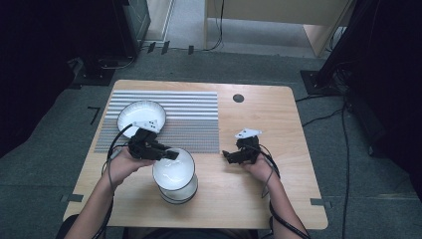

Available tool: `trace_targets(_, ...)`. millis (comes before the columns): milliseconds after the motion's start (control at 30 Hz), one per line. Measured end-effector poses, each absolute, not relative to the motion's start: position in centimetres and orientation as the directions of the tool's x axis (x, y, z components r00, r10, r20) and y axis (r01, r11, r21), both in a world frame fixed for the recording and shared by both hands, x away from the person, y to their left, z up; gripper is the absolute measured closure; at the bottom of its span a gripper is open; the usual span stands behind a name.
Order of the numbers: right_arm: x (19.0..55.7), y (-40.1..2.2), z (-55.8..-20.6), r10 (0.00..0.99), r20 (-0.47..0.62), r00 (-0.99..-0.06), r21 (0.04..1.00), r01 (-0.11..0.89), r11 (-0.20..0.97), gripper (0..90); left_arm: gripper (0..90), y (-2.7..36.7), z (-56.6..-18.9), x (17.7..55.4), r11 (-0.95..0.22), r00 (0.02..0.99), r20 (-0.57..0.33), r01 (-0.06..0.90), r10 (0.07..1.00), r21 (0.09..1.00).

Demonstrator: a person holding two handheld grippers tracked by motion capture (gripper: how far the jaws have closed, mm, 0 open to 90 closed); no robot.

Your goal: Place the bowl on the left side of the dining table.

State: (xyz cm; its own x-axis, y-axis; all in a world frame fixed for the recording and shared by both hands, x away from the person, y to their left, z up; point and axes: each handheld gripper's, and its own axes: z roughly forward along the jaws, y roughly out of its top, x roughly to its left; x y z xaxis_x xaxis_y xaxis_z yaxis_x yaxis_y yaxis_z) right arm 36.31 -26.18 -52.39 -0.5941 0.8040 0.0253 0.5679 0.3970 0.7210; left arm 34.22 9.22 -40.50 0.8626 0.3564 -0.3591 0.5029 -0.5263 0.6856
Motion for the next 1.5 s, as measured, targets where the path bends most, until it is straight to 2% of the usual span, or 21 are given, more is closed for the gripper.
trace_targets(833,36.3,-26.2,-52.4,0.804,0.026,-0.594,0.721,0.568,0.396,4.6,77.8,10.6,-39.6,34.4,-0.492,0.856,-0.369,0.512,0.362,0.705)
trace_targets(1500,36.3,-26.2,-52.4,0.804,0.026,-0.594,0.721,0.568,0.396,4.6,78.0,12.1,-38.7,34.5,-0.466,0.847,-0.350,0.518,0.401,0.718)
